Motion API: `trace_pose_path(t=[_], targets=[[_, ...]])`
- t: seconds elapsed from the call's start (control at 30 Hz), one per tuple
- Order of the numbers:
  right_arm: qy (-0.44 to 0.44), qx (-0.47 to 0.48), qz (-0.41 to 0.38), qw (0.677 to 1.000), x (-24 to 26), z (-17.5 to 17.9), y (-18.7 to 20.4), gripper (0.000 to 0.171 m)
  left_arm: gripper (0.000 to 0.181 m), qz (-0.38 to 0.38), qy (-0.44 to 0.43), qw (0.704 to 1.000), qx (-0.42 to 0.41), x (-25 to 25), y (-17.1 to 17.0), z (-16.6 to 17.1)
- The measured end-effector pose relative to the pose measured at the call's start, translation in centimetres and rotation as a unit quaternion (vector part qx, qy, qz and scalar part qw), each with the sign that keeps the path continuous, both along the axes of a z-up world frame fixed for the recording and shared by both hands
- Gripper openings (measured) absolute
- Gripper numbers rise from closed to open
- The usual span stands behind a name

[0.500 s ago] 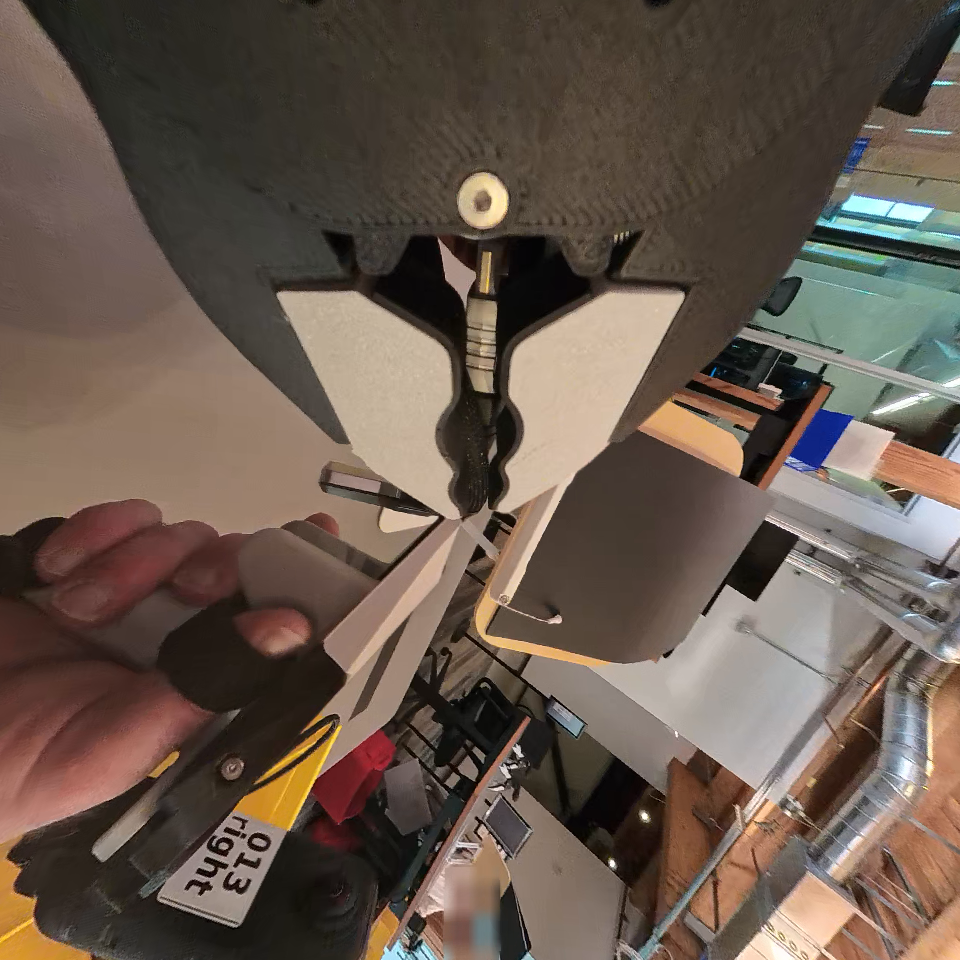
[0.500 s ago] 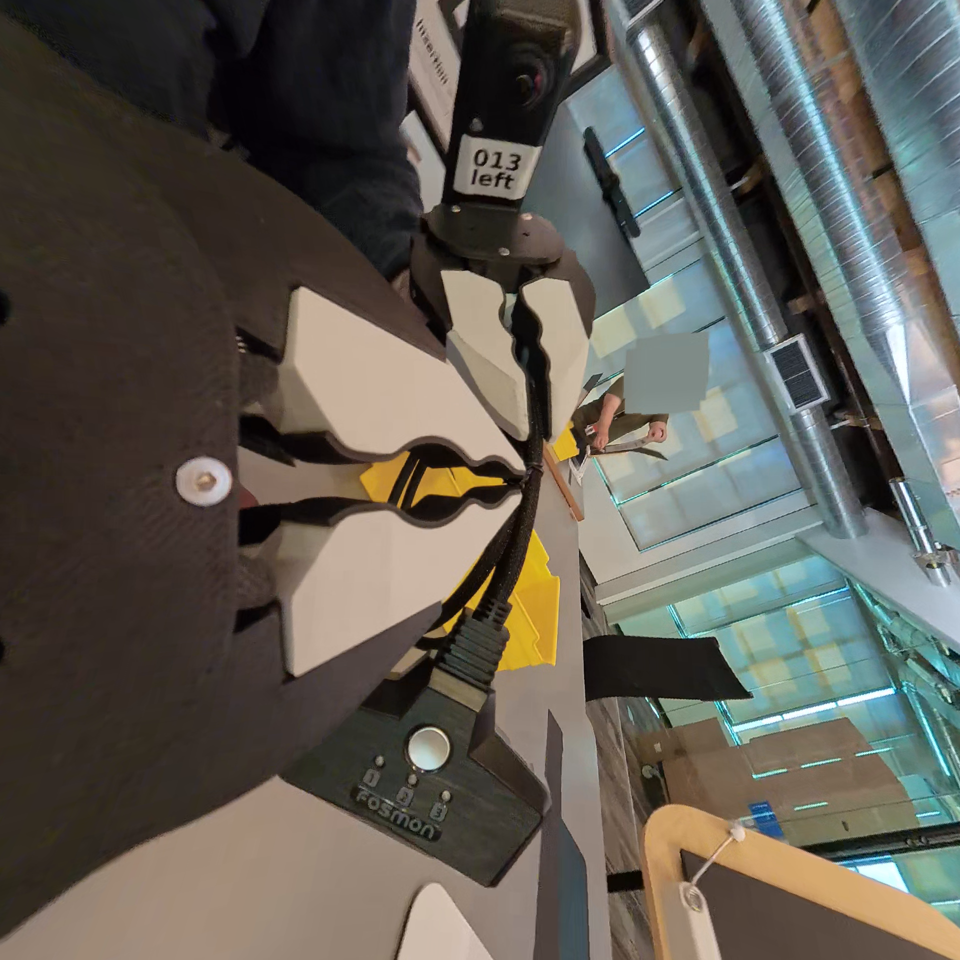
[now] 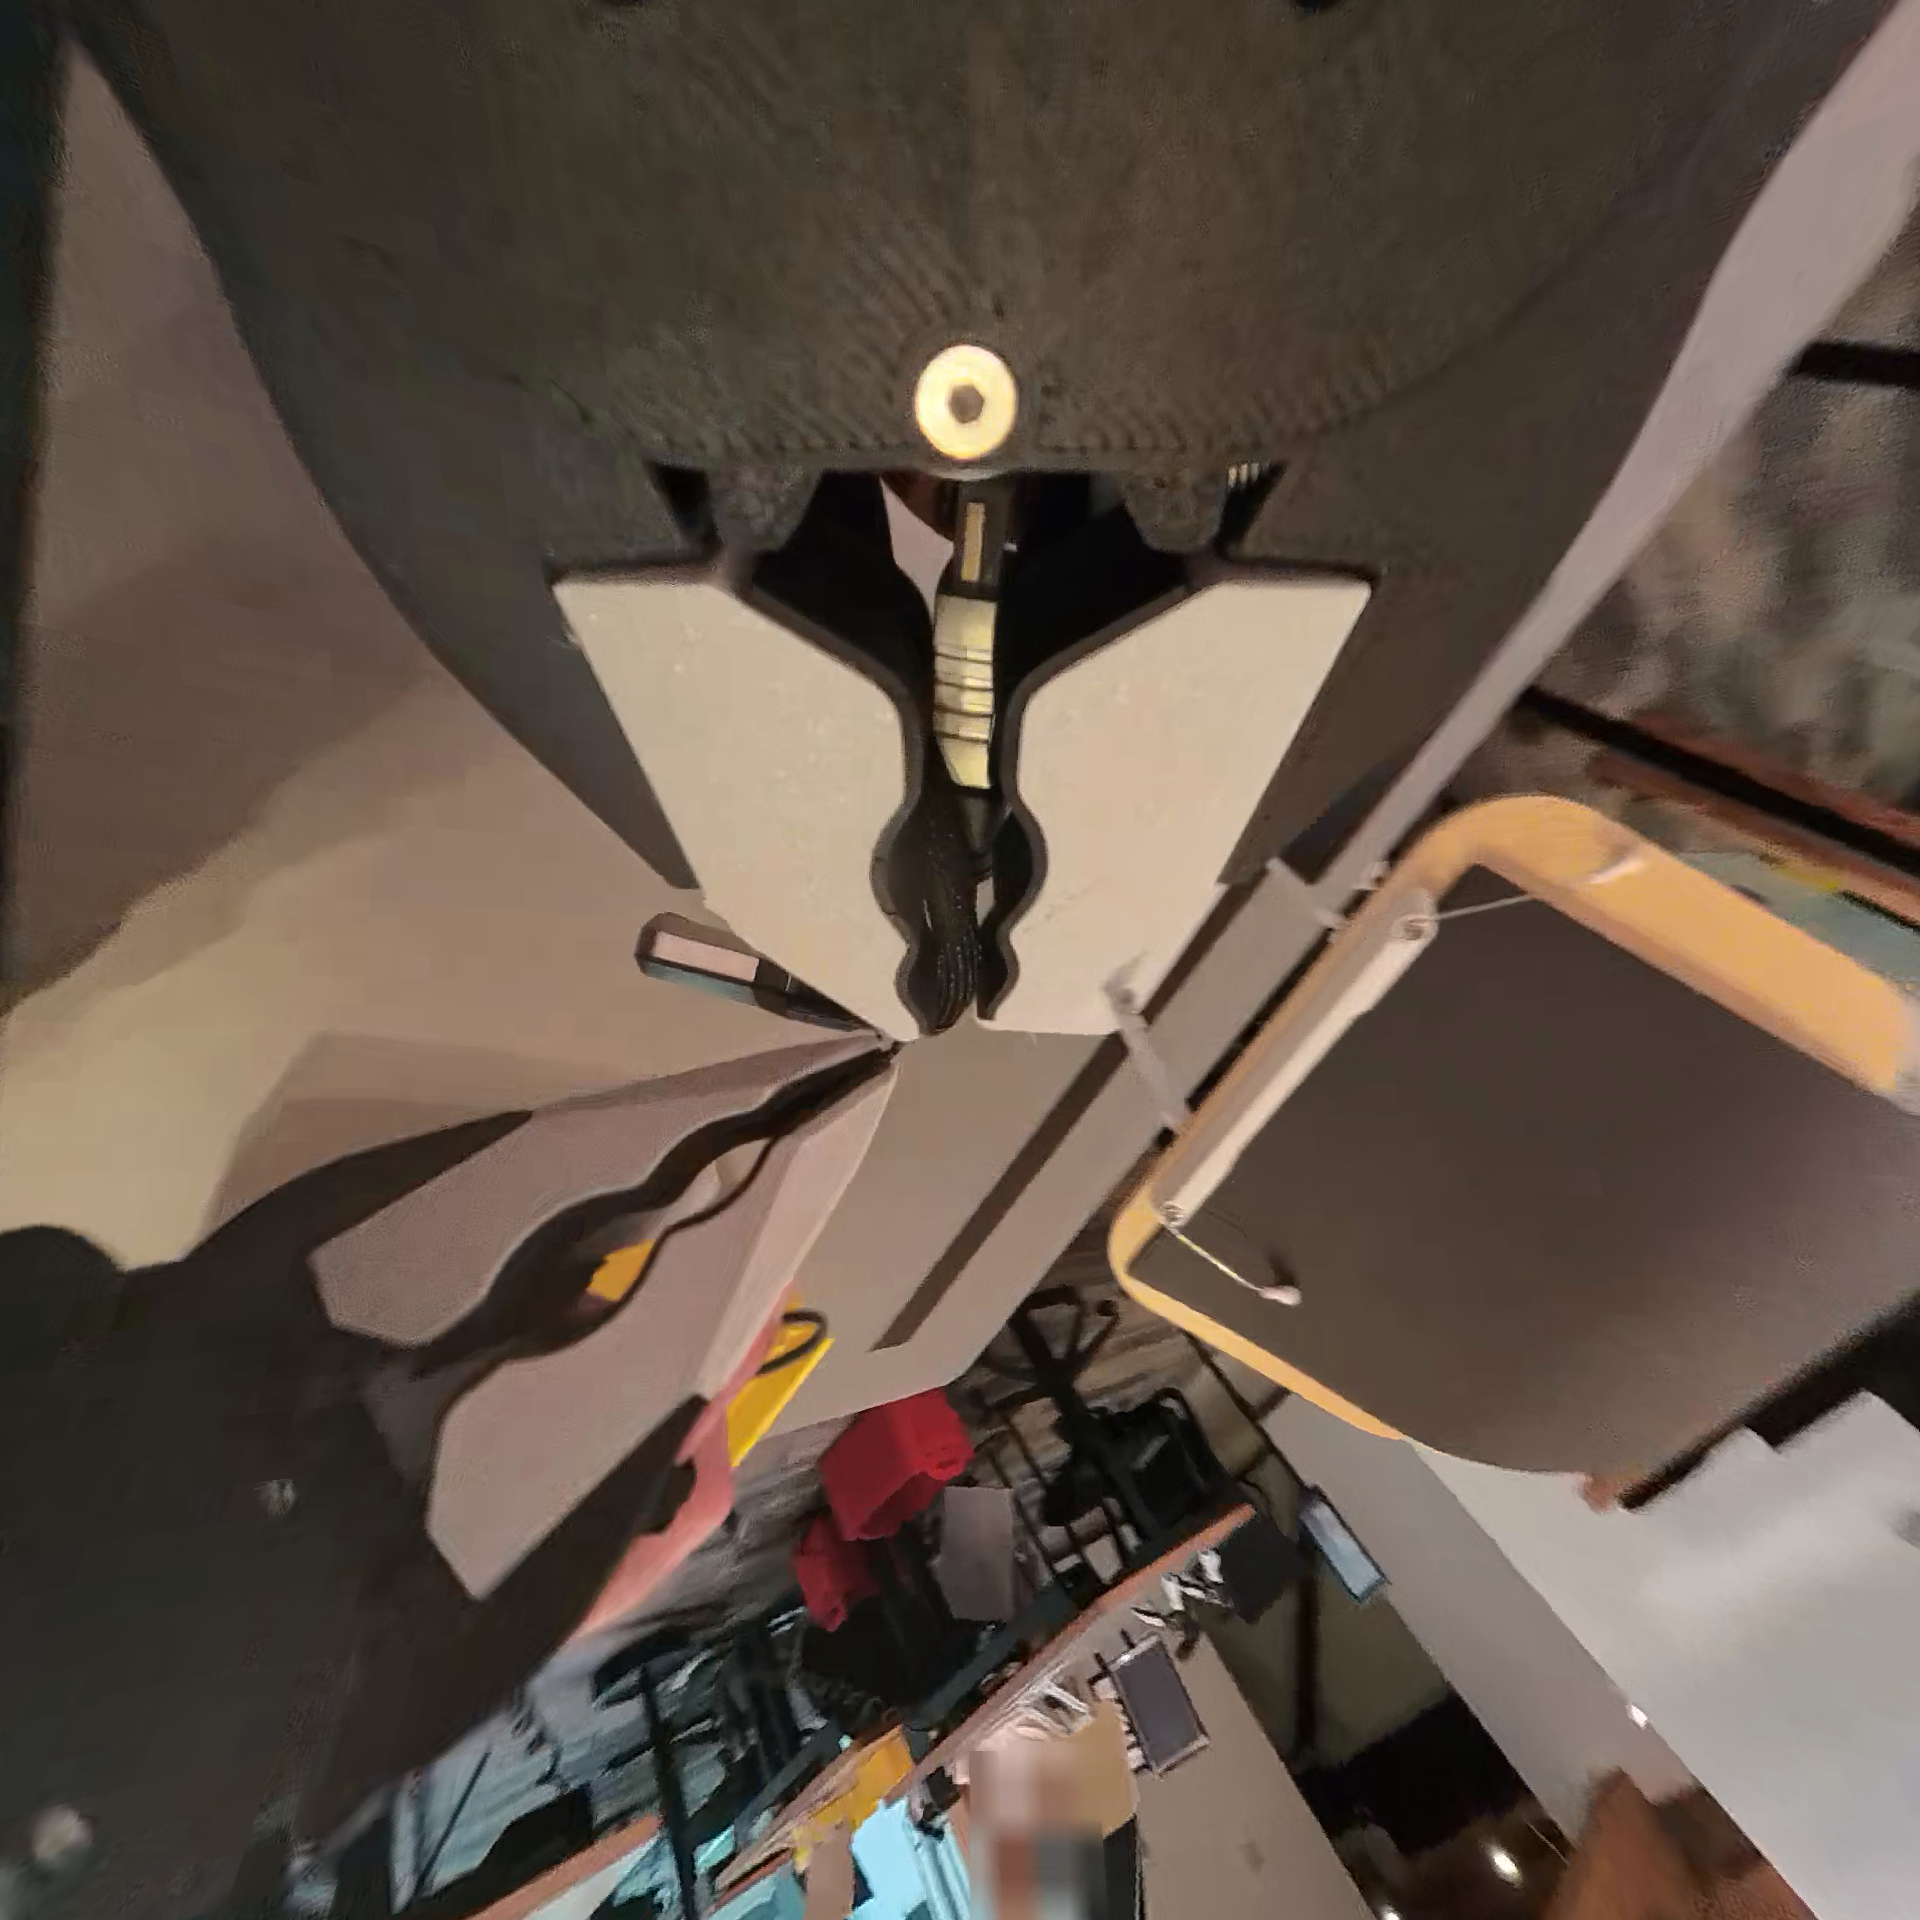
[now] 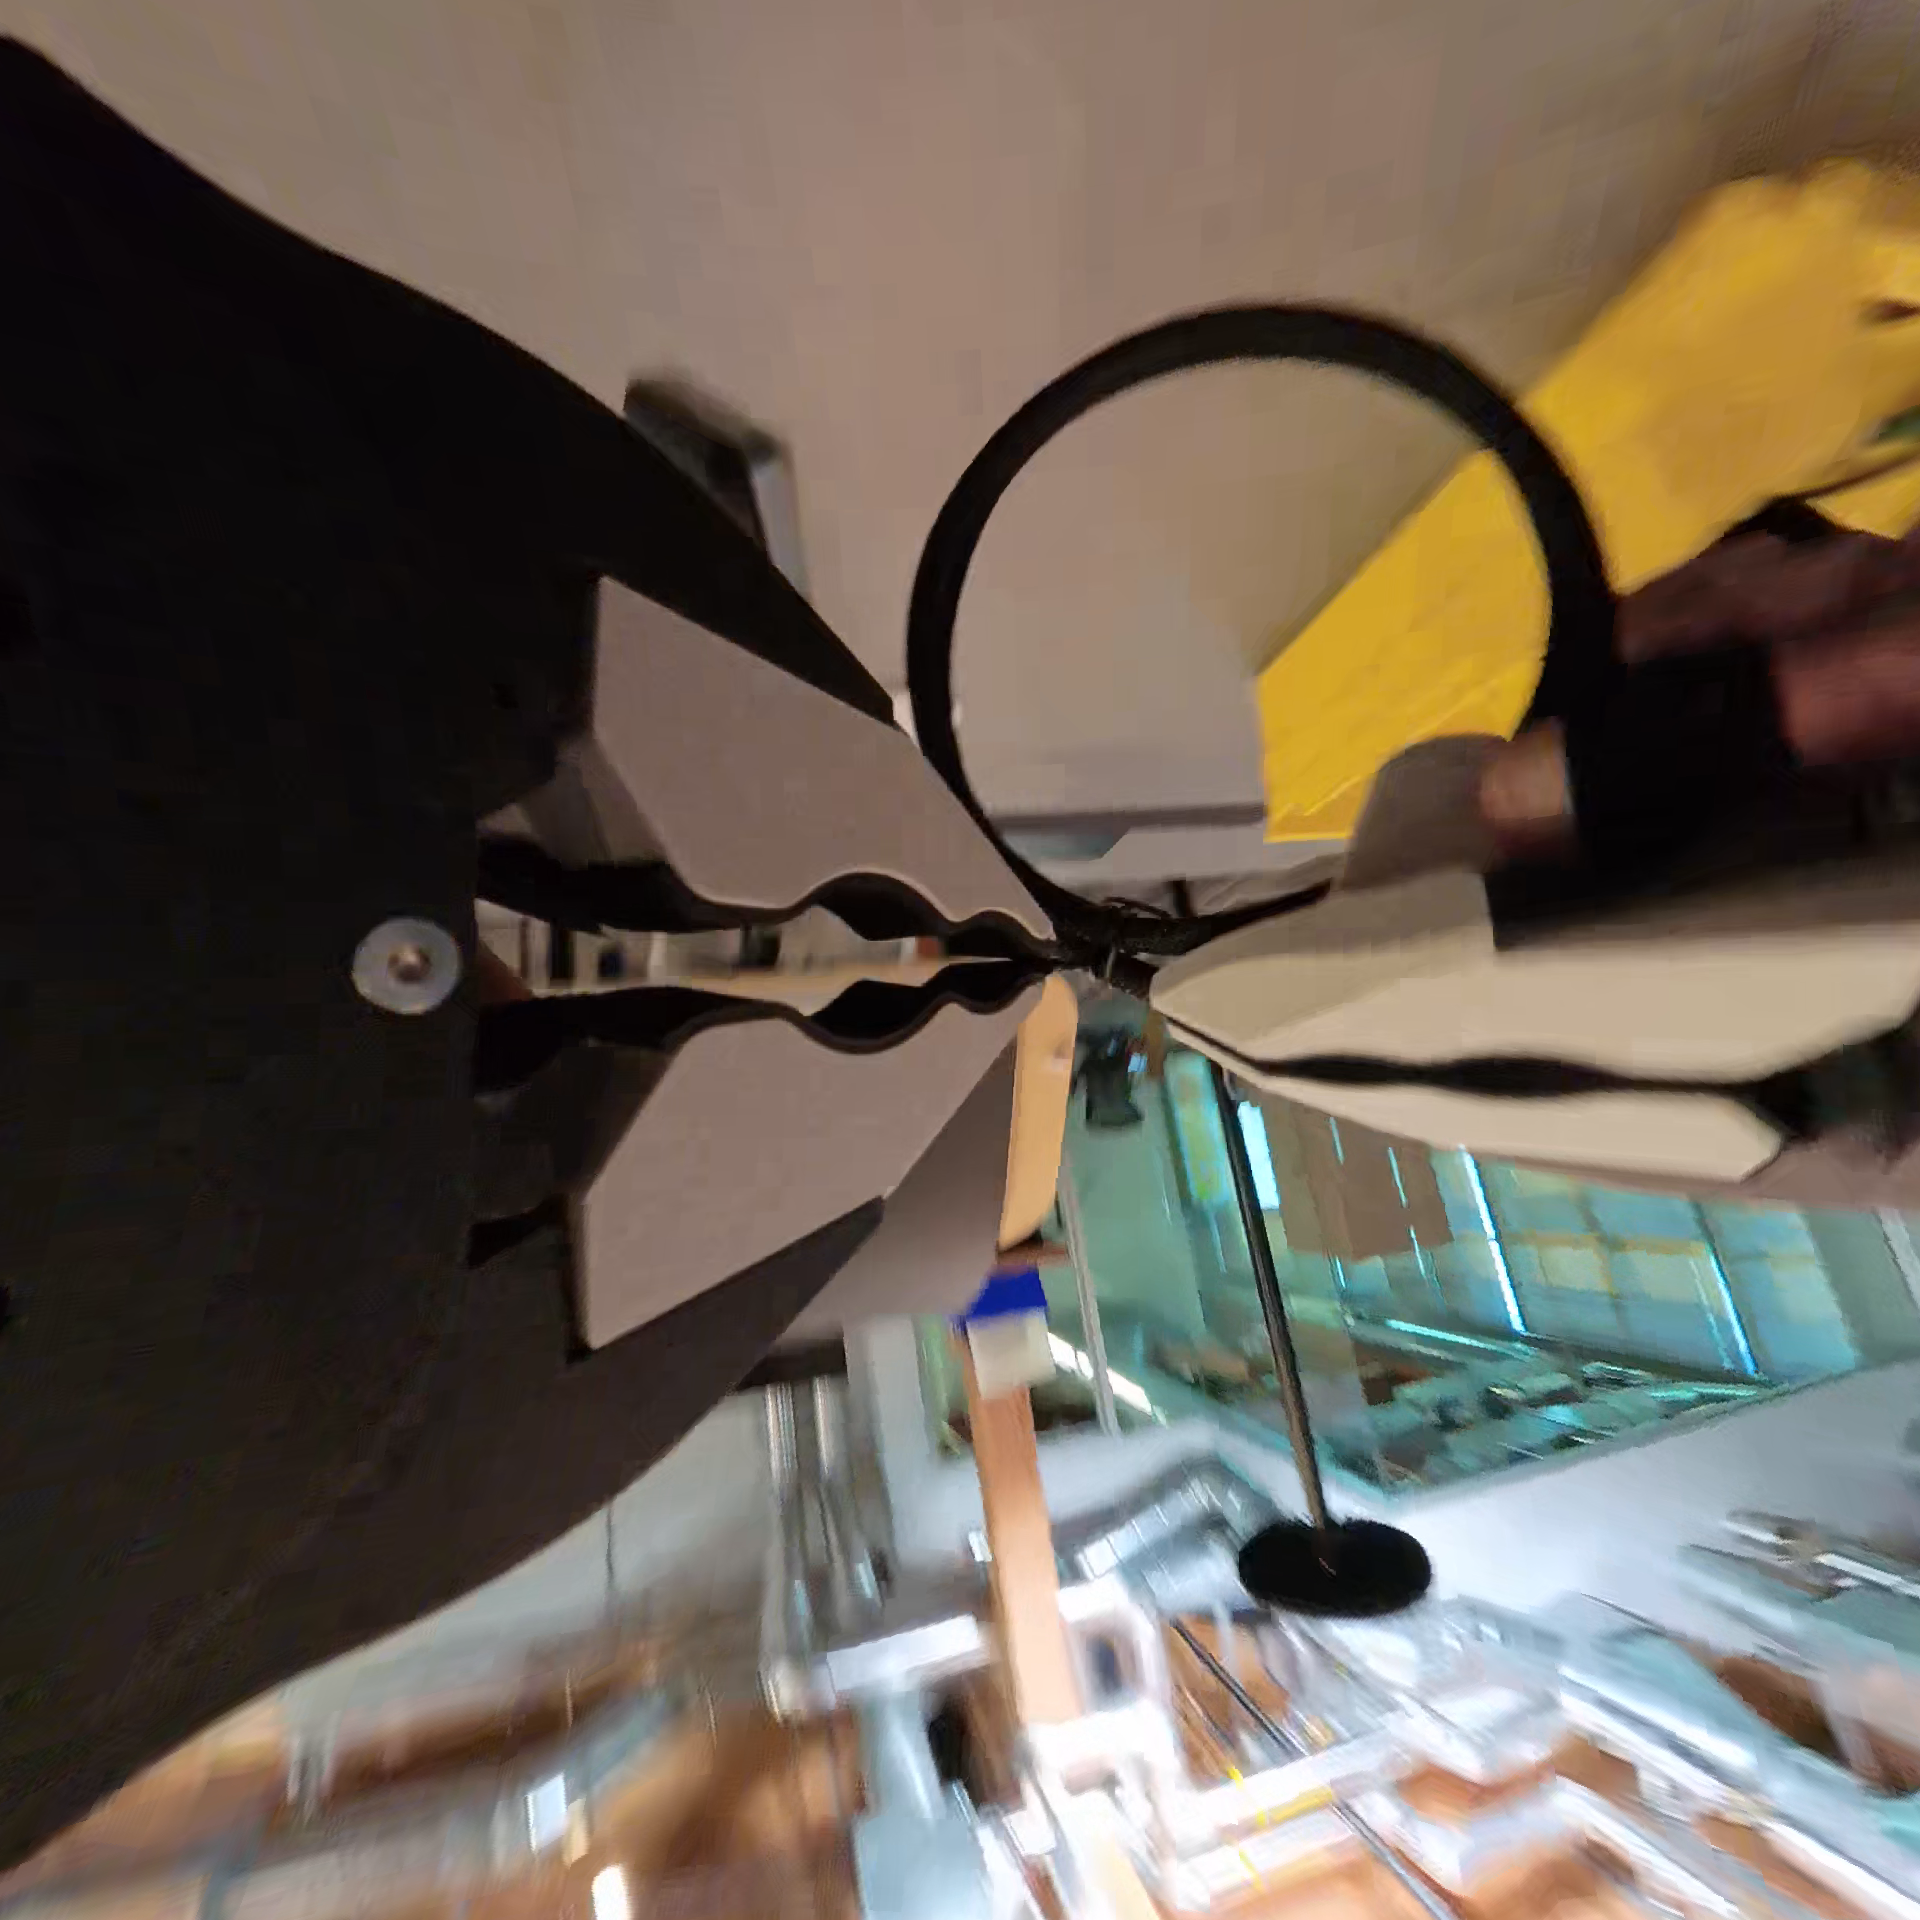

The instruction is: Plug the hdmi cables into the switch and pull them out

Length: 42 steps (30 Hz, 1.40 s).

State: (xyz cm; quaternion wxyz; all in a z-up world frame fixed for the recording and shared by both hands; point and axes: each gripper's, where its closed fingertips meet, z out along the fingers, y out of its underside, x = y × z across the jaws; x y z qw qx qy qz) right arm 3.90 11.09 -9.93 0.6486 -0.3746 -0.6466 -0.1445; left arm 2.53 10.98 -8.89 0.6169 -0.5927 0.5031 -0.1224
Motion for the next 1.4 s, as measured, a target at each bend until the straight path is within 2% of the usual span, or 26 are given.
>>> trace_pose_path(t=[0.1, 0.17, 0.2, 0.23, 0.27, 0.3, 0.37, 0.47, 0.57, 0.63, 0.83, 0.93, 1.03, 1.13, 1.2, 1.3, 1.4], targets=[[-0.077, 0.114, -0.027, 0.99, 0.1, 1.2, -0.6, 0.0, 0.006, -0.02, -0.051, 0.997, -0.062, 0.2, -0.3, 0.7], [-0.045, 0.12, -0.033, 0.991, -0.2, 2.1, -0.8, 0.0, 0.006, -0.02, -0.077, 0.995, -0.06, 0.0, -0.3, 1.4], [0.003, 0.08, -0.024, 0.996, -0.2, 2.4, -0.9, 0.0, 0.007, -0.012, -0.075, 0.996, -0.036, -0.1, -0.3, 1.8], [0.061, 0.021, -0.01, 0.998, -0.2, 2.6, -1.0, 0.009, 0.007, 0.002, -0.07, 0.998, -0.008, -0.3, -0.2, 2.1], [0.118, -0.051, 0.001, 0.992, -0.1, 2.7, -1.0, 0.02, 0.007, 0.015, -0.064, 0.998, 0.023, -0.6, 0.0, 2.5], [0.169, -0.131, 0.007, 0.977, -0.1, 2.5, -1.0, 0.024, 0.007, 0.029, -0.055, 0.997, 0.054, -0.9, 0.2, 2.9], [0.26, -0.278, 0.037, 0.924, -0.3, 2.0, -1.3, 0.022, 0.006, 0.049, -0.028, 0.991, 0.124, -1.3, 0.1, 3.6], [0.378, -0.433, 0.097, 0.813, -0.7, 2.2, -1.6, 0.02, 0.006, 0.058, -0.004, 0.979, 0.193, -1.1, -0.5, 4.1], [0.448, -0.544, 0.142, 0.695, -0.9, 2.4, -1.4, 0.018, 0.006, 0.061, 0.011, 0.967, 0.246, -0.6, -1.2, 4.4], [0.474, -0.581, 0.184, 0.635, -0.6, 3.2, -1.6, 0.018, 0.006, 0.065, 0.033, 0.953, 0.293, -0.3, -1.7, 4.4], [0.492, -0.631, 0.235, 0.553, -0.6, 4.0, -2.1, 0.02, 0.006, 0.069, 0.074, 0.926, 0.363, 0.3, -2.3, 4.0], [0.501, -0.634, 0.252, 0.533, -0.4, 4.0, -2.2, 0.005, 0.006, 0.067, 0.086, 0.916, 0.387, 0.5, -2.7, 3.9], [0.505, -0.614, 0.255, 0.55, -0.1, 4.4, -2.3, 0.0, 0.006, 0.066, 0.097, 0.909, 0.4, 0.6, -2.8, 3.7], [0.493, -0.581, 0.241, 0.601, 0.0, 4.5, -2.5, 0.0, 0.007, 0.065, 0.094, 0.909, 0.401, 0.7, -2.9, 3.9], [0.472, -0.529, 0.214, 0.672, 0.0, 4.4, -2.6, 0.0, 0.006, 0.066, 0.09, 0.914, 0.389, 0.7, -2.9, 3.9], [0.402, -0.41, 0.151, 0.805, 0.1, 4.2, -2.6, 0.0, 0.006, 0.06, 0.068, 0.935, 0.344, 0.8, -2.7, 3.8], [0.276, -0.227, 0.069, 0.932, 0.5, 3.7, -2.6, 0.0, 0.006, 0.044, 0.034, 0.961, 0.272, 0.9, -2.7, 3.7]])
